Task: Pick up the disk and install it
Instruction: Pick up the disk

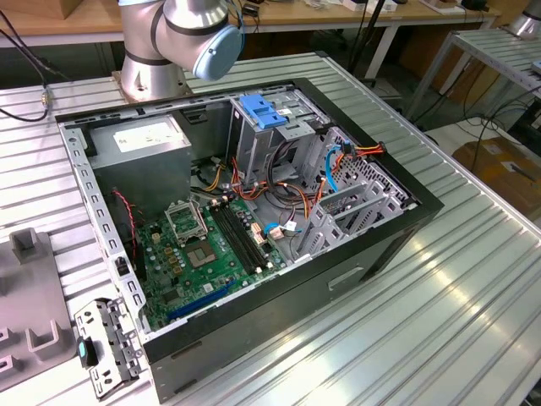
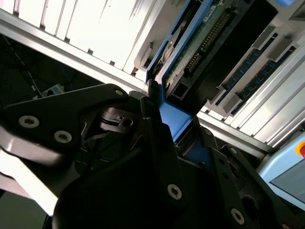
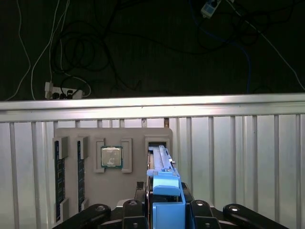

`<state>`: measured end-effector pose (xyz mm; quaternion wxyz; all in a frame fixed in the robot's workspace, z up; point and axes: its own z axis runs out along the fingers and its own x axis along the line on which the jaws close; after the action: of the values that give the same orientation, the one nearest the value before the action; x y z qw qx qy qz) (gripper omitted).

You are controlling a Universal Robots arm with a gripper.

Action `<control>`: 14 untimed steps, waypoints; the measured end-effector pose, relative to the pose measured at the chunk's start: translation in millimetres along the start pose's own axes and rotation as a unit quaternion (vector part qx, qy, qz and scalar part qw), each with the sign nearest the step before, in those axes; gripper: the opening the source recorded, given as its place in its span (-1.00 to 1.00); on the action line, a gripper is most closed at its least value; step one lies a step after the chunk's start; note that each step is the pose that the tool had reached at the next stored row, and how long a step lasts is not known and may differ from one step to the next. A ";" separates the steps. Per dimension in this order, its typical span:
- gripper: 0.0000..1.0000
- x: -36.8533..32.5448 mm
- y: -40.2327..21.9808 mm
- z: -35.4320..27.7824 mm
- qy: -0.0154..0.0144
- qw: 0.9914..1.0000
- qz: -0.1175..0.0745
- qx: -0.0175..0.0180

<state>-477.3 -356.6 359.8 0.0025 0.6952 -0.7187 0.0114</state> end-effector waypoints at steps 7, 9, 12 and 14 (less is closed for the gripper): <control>-0.25 0.1 0.0 -3.1 0.000 1.000 0.000 0.000; -0.25 0.1 -0.1 -4.2 0.000 1.000 0.000 0.000; -0.25 0.1 -0.1 -5.6 0.000 1.000 0.000 0.000; -0.25 0.1 -0.1 -6.5 0.000 1.000 0.000 0.000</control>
<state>-477.3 -356.6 366.3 0.0026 0.6952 -0.7187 0.0114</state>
